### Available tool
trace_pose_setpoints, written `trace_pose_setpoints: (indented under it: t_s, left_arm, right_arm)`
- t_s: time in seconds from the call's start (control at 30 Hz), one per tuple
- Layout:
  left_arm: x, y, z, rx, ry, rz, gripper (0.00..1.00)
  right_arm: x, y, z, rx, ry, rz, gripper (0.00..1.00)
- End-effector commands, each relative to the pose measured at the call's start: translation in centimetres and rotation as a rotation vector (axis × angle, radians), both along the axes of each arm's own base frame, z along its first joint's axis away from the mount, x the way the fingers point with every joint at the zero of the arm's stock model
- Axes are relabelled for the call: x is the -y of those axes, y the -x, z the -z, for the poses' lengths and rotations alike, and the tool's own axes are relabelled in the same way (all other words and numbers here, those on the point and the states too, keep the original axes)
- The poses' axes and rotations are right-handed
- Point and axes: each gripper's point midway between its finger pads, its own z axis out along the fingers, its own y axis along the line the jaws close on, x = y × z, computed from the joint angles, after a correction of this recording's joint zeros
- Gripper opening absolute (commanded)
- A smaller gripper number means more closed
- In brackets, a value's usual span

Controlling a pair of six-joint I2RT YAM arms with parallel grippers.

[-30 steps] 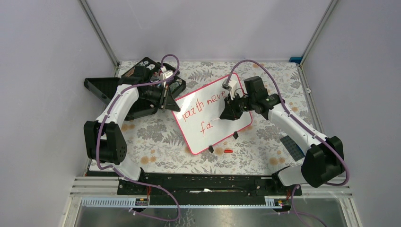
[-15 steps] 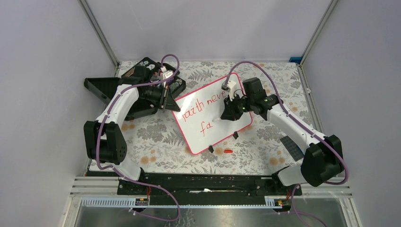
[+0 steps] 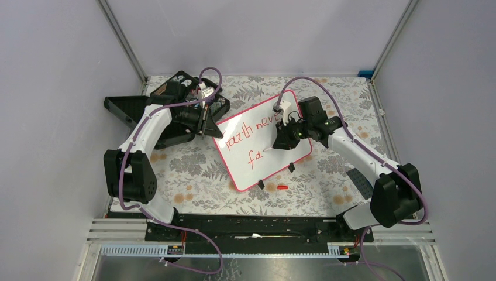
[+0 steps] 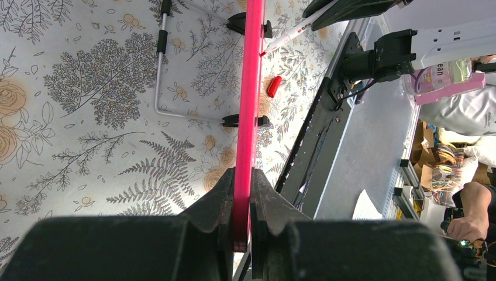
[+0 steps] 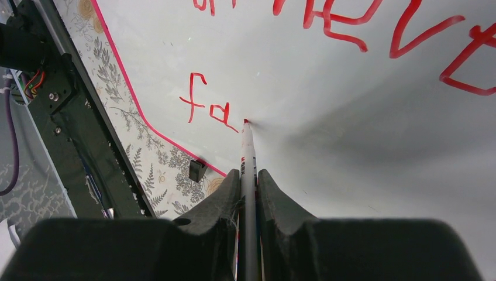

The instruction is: Write a sentence on the whiteboard

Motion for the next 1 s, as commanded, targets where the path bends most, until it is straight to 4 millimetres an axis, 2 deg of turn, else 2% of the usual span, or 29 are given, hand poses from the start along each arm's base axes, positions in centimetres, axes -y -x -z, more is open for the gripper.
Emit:
trace_pose_setpoints:
  t_s: [0.0, 0.27, 0.4, 0.53, 0.97]
  left_arm:
    - [-0.3, -1.1, 1.3, 0.068, -0.07, 0.006, 0.0]
    - [-0.4, -1.1, 1.3, 0.066, -0.072, 0.005, 0.0]
    - [-0.3, -1.1, 1.3, 0.065, -0.071, 0.006, 0.0]
    - [-0.3, -1.1, 1.4, 0.064, -0.07, 0.005, 0.0]
    - [-0.4, -1.1, 1.3, 0.067, -0.071, 0.006, 0.0]
  right_arm:
    - [-0.2, -1.3, -0.8, 0.063, 0.014, 0.015, 0.0]
    - [1.3, -2.5, -1.6, 0.08, 0.016, 0.052, 0.0]
    - [1.5, -2.4, -1.7, 0.083, 0.014, 0.053, 0.0]
    - [1.1, -2.0, -1.7, 0.065, -0.004, 0.037, 0.0]
    - [0.4, -0.1, 0.1, 0.017, 0.01, -0.012, 0.0]
